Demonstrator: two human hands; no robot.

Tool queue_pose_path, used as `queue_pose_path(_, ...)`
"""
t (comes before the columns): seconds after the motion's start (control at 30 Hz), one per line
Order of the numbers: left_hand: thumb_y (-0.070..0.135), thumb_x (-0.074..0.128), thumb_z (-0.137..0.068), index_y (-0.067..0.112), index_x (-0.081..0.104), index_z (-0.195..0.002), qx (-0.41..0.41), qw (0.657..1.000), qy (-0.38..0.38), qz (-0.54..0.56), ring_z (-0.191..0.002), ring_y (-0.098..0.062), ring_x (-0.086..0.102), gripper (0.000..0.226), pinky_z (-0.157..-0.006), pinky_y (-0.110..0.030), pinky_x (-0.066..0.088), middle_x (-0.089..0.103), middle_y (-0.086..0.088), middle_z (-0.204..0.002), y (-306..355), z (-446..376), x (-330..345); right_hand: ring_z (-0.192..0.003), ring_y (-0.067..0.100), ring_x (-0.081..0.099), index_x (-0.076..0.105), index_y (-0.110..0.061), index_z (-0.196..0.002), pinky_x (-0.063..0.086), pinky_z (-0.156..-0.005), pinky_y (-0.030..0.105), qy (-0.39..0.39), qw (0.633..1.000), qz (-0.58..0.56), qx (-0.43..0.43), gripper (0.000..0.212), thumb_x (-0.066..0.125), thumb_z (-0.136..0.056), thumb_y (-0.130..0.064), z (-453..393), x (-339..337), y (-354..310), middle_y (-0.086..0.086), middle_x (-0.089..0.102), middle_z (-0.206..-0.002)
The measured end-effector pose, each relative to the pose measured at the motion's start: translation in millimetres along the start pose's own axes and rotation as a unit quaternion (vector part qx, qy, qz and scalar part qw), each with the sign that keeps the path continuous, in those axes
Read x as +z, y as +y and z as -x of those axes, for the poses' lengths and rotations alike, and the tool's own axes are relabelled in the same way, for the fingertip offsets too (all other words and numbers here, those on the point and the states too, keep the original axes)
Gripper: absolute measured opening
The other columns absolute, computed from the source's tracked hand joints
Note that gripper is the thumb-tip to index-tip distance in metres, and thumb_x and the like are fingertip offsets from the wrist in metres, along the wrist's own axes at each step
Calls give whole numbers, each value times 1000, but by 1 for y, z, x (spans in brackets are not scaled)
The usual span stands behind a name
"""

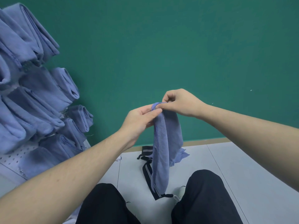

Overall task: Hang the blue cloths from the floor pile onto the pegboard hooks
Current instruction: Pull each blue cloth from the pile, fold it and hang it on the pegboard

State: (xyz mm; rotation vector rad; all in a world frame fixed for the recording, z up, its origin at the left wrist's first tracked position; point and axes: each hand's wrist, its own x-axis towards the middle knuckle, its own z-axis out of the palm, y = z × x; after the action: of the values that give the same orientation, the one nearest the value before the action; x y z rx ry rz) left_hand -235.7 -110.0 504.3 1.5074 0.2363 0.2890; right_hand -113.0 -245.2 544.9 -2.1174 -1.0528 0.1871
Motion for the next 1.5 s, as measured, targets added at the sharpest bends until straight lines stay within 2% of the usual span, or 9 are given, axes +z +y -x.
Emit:
queue_pose_path(0.2,21,58,-101,17,73,-95,4,997,72,8,-79,-13,69,17,-72,-22,56,76,0,-90,5,-5,-14,-53,11,31,56,-9,-70,25,-49,24,-134,985,108,11,50,73,-85,-53,13,-16,12,-8,40,-57)
queue_pose_path(0.33,24,59,-101,19,67,-85,33,989,77,-123,-69,-11,60,19,-75,-30,58,68,7,-76,-1,-9,-32,-66,15,45,58,-17,-78,40,-64,31,-134,966,220,-33,34,66,-92,-47,19,-32,25,-8,50,-67)
queue_pose_path(0.47,27,53,-103,18,57,-83,20,983,59,-171,-70,-15,61,22,-85,-42,60,66,5,-74,-7,-7,-36,-82,14,52,66,-27,-112,41,-76,29,-92,962,249,-62,22,64,-94,-40,20,-35,18,-16,55,-81)
queue_pose_path(0.6,29,49,-104,21,52,-82,66,977,70,-193,-68,-14,54,24,-85,-46,56,59,8,-70,-7,-4,-34,-73,16,56,45,-37,-142,40,-65,29,-39,981,189,-14,57,69,-90,-38,18,-27,4,-11,57,-71)
queue_pose_path(0.77,28,48,-105,22,51,-86,142,932,76,-324,-68,-15,50,20,-71,-32,44,55,-1,-74,-7,2,-34,-82,16,61,72,-31,-90,44,-67,25,-47,979,180,88,7,76,-84,-31,12,-32,-9,-5,71,-91)
queue_pose_path(1.03,35,49,-103,28,52,-87,181,935,118,-283,-70,-31,56,18,-76,-47,50,59,-17,-82,-1,7,-36,-86,3,61,70,-30,-122,45,-82,19,16,992,120,44,36,73,-87,-26,19,-25,-16,-17,66,-106)
queue_pose_path(1.17,25,49,-105,25,50,-86,229,911,110,-325,-60,-13,42,19,-60,-23,38,49,0,-67,1,12,-36,-74,19,71,75,-21,-95,63,-70,36,2,996,28,85,9,73,-86,-20,19,-22,-18,3,72,-89)
queue_pose_path(1.33,22,49,-105,23,50,-88,226,911,108,-329,-61,-6,39,17,-60,-16,34,48,6,-69,3,11,-37,-88,25,61,68,-30,-78,53,-80,35,1,990,124,65,14,79,-82,-36,14,-22,-17,3,60,-104)
queue_pose_path(1.5,27,47,-104,31,52,-88,210,943,90,-244,-70,-6,44,17,-68,-20,38,51,18,-74,3,12,-37,-73,18,58,52,-20,-87,57,-77,38,-55,983,-132,112,24,74,-87,-14,16,-10,1,2,62,-77)
